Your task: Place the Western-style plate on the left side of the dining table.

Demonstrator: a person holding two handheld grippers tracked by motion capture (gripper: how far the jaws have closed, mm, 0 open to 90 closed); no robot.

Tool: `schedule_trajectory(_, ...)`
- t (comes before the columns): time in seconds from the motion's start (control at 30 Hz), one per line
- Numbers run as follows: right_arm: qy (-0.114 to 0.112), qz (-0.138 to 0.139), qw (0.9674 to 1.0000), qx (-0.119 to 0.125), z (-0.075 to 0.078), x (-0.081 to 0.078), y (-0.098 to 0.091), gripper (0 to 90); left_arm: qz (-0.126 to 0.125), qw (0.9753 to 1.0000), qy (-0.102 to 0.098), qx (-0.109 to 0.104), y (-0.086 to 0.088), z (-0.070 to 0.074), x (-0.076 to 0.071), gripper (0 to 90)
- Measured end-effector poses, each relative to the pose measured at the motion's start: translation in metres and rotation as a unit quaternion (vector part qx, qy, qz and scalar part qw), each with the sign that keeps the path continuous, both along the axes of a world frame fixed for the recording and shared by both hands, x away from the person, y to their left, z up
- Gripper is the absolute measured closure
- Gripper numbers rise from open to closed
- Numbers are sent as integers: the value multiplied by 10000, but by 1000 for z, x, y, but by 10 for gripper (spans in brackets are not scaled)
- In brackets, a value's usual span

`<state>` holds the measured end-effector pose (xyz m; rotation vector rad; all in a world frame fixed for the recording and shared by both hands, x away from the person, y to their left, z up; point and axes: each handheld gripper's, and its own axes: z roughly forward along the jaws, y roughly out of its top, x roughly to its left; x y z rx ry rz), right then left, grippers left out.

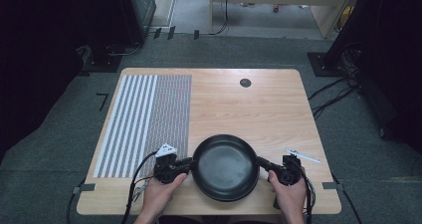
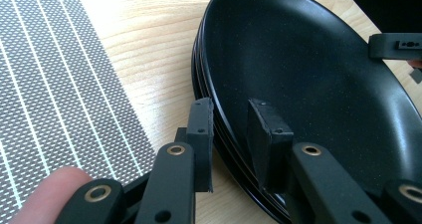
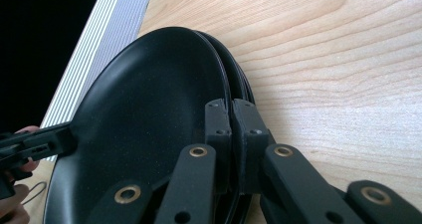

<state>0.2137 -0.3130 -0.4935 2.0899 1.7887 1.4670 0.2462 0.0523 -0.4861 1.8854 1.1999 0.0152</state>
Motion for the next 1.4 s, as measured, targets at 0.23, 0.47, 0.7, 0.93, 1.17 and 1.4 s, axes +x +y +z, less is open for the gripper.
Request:
schedule_trajectory(0.23, -7, -33, 9999, 151, -2, 0, -2, 872, -34, 9999, 94, -53, 0, -1, 1, 725)
schedule_trajectory(0.47, -76, -42, 9998, 183, -4, 0, -2, 872, 11, 9999, 130, -79, 1, 0, 1, 730)
schedule_trajectory(0.7, -128, -3, 9998, 146, -5, 0, 1, 871, 68, 10000, 67, -25, 3, 3, 0, 739)
schedule_trajectory(0.93, -141, -12, 9998, 160, -5, -1, 3, 871, 107, 9997, -215, -28, 8, 14, -2, 821)
schedule_trajectory(1.17, -189, -39, 9998, 100, -6, -2, 4, 869, 136, 9997, -194, 99, 9, 11, 1, 718)
schedule_trajectory(1.4, -200, -22, 9997, 106, -6, -2, 5, 869, -42, 10000, 26, -11, 8, 6, 2, 747)
